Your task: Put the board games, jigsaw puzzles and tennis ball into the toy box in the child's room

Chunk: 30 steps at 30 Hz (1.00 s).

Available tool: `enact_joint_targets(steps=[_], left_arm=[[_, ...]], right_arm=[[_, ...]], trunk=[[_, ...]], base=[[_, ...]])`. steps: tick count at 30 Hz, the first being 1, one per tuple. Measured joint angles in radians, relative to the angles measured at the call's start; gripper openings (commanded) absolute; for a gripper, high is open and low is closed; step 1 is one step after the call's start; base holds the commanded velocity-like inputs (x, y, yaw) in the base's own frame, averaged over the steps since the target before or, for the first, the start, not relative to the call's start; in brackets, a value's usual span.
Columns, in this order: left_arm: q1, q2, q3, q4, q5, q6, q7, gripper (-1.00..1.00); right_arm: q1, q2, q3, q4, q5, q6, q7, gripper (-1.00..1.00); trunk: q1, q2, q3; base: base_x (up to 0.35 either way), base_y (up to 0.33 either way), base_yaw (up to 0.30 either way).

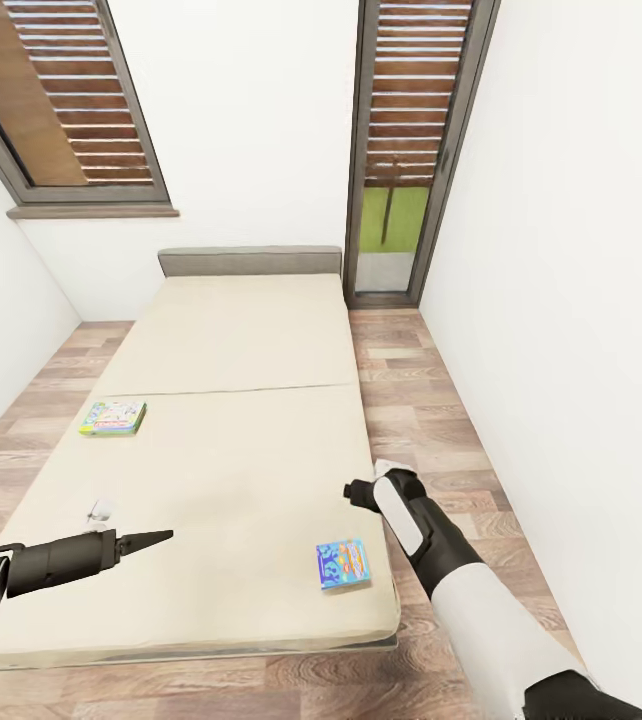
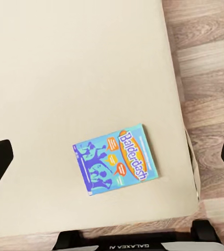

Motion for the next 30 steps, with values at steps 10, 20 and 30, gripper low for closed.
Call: enact_joint_targets(steps=[10,20,30], left_arm=[[0.0,0.001,0.002,0.0,-0.002,0.0,-0.001,1.0],[0.001,0.002,0.002,0.0,-0.001,0.0,-0.001,1.0],[0.0,0.003,0.003,0.0,0.0,0.0,-0.002,1.0]], right_arm=[[-0.029,0.0,0.0,0.051,0.006,-0.016,-0.003,1.0],[-0.064,0.0,-0.001,0.129,0.009,-0.02,-0.003,1.0],[-0.077,0.0,-0.001,0.149,0.009,-0.019,-0.003,1.0]], trunk=[[0.0,0.0,-0.014],[0.0,0.0,-0.03],[0.0,0.0,-0.046]], base=[[0.0,0.0,0.0],[0.0,0.0,0.0],[0.0,0.0,0.0]])
